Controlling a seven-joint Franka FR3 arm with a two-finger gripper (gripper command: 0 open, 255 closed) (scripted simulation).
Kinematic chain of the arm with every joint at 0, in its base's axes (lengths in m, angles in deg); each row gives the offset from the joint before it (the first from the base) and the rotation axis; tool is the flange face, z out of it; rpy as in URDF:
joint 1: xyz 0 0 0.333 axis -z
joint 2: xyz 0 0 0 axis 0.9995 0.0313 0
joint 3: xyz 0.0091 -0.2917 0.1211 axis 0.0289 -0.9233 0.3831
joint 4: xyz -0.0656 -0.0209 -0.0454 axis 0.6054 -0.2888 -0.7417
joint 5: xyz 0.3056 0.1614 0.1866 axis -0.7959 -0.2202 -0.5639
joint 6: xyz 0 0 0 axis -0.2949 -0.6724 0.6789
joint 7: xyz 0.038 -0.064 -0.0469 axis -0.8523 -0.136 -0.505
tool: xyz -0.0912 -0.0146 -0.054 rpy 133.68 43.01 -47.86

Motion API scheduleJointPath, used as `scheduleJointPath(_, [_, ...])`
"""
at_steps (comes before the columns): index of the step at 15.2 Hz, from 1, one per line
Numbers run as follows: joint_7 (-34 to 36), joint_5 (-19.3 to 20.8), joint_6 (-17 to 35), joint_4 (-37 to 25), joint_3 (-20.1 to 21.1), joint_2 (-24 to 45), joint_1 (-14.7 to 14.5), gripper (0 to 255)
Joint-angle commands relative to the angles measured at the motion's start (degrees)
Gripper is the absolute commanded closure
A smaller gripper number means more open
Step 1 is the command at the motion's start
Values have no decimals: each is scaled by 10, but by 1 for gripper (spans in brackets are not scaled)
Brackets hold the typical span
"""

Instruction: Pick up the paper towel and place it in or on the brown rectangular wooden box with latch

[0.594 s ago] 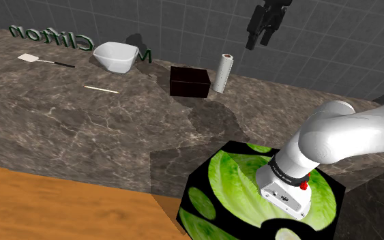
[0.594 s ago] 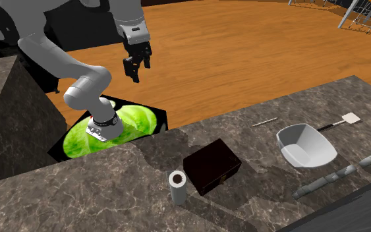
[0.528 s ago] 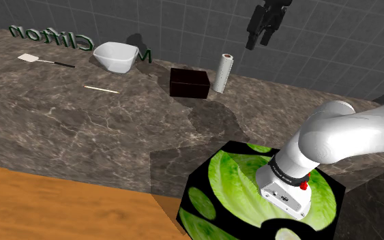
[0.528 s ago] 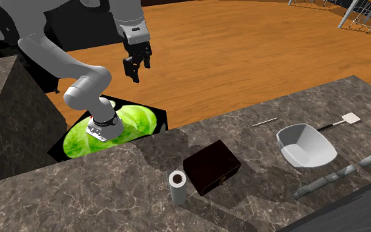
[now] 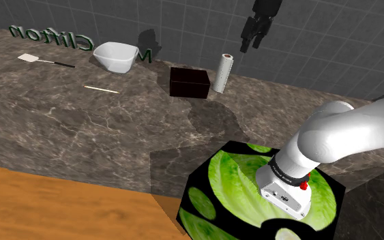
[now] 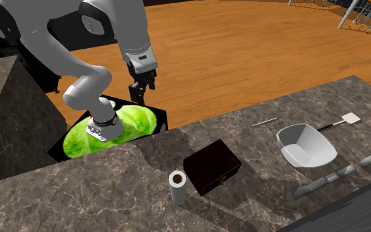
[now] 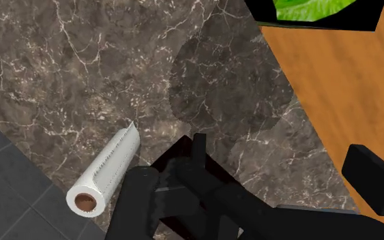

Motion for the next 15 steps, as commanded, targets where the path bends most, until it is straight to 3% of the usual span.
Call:
scheduleJointPath(1, [-24, 10, 25, 1, -18, 22, 3, 0])
scheduleJointPath(8, [-111, 26, 112, -31, -85, 133, 11, 0])
scheduleJointPath(15, [-205, 5, 182, -101, -145, 270, 13, 0])
